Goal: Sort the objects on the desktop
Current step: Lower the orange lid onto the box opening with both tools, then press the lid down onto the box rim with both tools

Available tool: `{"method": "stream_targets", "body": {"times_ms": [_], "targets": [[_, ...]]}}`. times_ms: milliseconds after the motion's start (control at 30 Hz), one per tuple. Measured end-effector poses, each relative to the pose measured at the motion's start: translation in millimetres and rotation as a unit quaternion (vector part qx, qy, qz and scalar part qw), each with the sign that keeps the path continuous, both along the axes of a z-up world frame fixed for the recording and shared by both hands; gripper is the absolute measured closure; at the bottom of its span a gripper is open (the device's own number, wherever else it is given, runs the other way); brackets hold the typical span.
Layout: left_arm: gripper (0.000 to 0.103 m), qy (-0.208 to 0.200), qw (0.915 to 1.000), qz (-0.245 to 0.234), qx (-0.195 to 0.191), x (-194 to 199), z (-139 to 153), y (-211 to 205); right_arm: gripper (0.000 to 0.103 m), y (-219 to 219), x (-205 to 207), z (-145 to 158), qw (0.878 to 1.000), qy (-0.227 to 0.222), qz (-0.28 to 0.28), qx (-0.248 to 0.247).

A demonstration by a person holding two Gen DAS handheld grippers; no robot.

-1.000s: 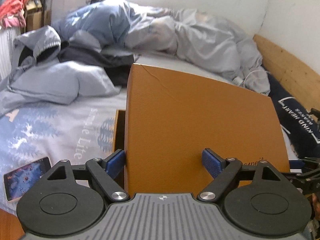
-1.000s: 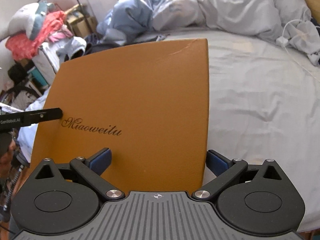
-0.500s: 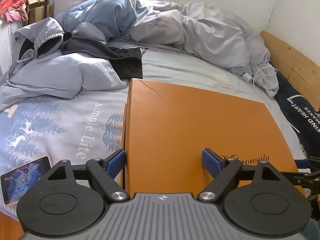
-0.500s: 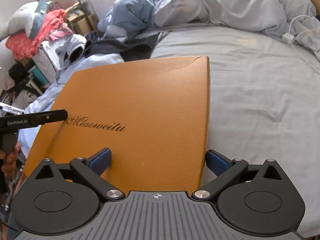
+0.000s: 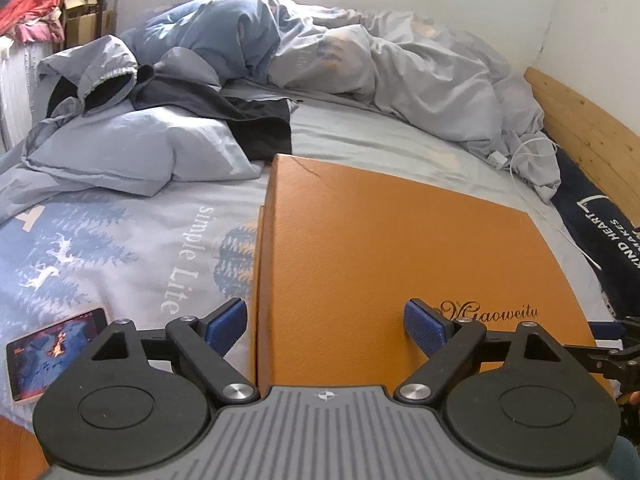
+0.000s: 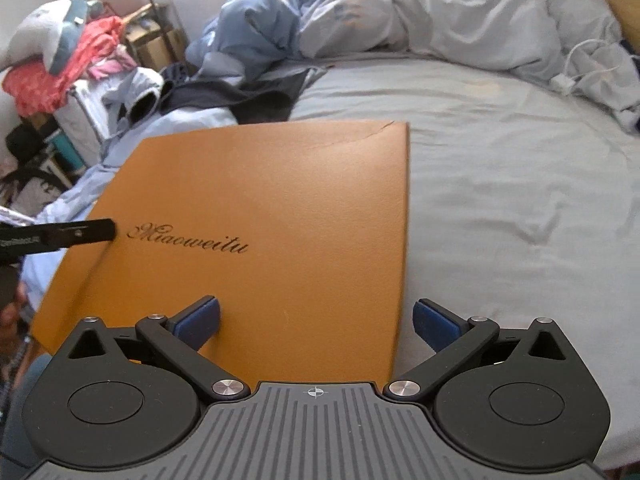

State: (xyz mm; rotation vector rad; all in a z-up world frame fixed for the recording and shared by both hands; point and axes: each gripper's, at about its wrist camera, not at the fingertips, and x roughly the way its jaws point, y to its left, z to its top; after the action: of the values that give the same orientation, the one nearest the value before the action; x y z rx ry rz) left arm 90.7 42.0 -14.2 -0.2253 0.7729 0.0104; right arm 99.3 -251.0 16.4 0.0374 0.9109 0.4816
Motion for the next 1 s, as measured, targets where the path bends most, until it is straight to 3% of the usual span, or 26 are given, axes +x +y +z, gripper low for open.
{"method": "stream_targets", "body": {"times_ms": [167,400,600,800,900,1000], "targets": [[0.006,-0.008,1.0,0.002,0.003,-19,5,2,0.0,-8,-17,-2,1.0,-0.001,0.003,0.026],[0.008,-0.011,0.999,-0.029,0.032,-41,12,-17,0.0,-20,-32,-5,0.998,-0.022,-0.006,0.063],[0.01,-0.023,0.9974,-0.035,0.059,-55,13,-29,0.0,-23,-46,-3,0.995,-0.063,0.026,0.072],[0.011,-0.043,0.9973,-0.034,0.049,-62,9,-31,0.0,-22,-46,-8,0.995,-0.076,0.038,0.06],[0.012,-0.038,0.9979,-0.035,0.038,-60,2,-30,0.0,-24,-41,-10,0.995,-0.075,0.033,0.058],[0.017,-0.021,0.9975,-0.035,0.057,-55,-5,-33,0.0,-26,-36,-12,0.995,-0.073,0.028,0.056]]}}
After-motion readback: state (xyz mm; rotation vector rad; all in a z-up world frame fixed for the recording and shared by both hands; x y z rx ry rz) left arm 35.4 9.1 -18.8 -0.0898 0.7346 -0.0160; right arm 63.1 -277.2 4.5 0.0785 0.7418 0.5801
